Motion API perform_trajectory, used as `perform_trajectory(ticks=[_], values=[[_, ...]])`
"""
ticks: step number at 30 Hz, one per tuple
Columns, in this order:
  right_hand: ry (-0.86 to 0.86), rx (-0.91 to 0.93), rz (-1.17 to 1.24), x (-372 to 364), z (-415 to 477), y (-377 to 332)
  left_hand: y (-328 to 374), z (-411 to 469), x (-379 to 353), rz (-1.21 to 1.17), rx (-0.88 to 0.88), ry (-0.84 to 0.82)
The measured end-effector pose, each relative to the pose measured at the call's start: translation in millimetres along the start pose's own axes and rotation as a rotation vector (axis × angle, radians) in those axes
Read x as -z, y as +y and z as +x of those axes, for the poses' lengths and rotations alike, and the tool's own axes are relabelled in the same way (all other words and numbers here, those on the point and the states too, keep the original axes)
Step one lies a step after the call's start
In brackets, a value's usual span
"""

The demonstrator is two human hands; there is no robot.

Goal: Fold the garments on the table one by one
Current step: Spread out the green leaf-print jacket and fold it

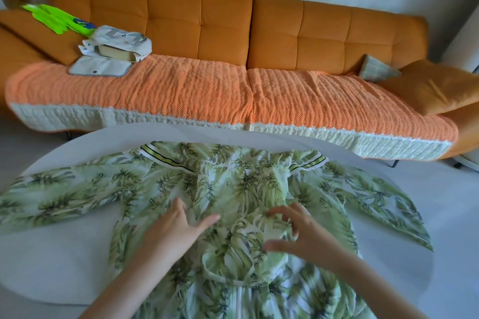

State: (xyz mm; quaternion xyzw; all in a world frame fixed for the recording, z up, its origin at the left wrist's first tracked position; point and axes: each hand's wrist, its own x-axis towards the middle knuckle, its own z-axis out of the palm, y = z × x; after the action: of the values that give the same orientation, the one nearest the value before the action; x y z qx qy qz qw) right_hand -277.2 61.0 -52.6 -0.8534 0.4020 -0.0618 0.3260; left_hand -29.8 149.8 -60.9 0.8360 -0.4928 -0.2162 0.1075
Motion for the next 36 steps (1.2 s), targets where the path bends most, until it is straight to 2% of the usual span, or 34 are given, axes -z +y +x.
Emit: perform_trajectory(ticks=[2,5,6,8,10,11,13,17,19,23,26,31,33,36], values=[[-0.071,0.089,-0.114,-17.2,-2.0,3.3,-0.5,4.2,-7.3,0.053,0.052,-0.067],[0.097,0.07,0.023,-23.6,-0.2,11.2,-4.2,15.4,-12.8,0.002,-0.001,-0.078],[0.186,0.035,0.167,-19.4,1.1,11.6,-4.5,18.4,-11.8,-0.104,-0.035,-0.046],[0.331,0.047,0.439,-5.7,0.0,10.8,-6.0,24.7,-6.2,-0.527,-0.04,0.015],[0.337,0.05,0.571,4.1,-4.1,14.3,-7.6,24.8,1.4,-1.013,0.037,-0.021],[0.273,0.034,0.582,5.1,-7.0,16.3,-9.4,23.7,2.0,-1.119,0.057,-0.066],[0.167,-0.03,0.533,-1.3,-12.0,27.5,-15.1,21.3,-4.4,-0.992,0.06,-0.126],[0.403,-0.316,0.729,6.0,0.4,51.3,-22.2,30.2,9.8,-0.844,0.109,-0.035],[0.349,-0.417,0.782,20.2,21.3,51.6,-21.5,49.0,19.4,-0.829,0.141,-0.047],[0.128,-0.555,0.575,36.7,85.8,35.8,-0.2,95.1,22.3,-0.861,0.285,-0.121],[0.137,-0.652,0.404,37.9,128.1,30.6,18.5,124.3,19.5,-0.922,0.319,-0.123],[0.459,-0.527,0.709,52.7,172.4,44.9,30.5,174.6,22.1,-1.11,0.207,0.108],[0.509,-0.47,0.751,65.1,191.4,47.4,36.7,192.3,25.4,-1.124,0.167,0.188],[0.517,-0.498,0.703,64.9,225.2,62.5,43.6,225.5,17.1,-1.09,0.153,0.311]])
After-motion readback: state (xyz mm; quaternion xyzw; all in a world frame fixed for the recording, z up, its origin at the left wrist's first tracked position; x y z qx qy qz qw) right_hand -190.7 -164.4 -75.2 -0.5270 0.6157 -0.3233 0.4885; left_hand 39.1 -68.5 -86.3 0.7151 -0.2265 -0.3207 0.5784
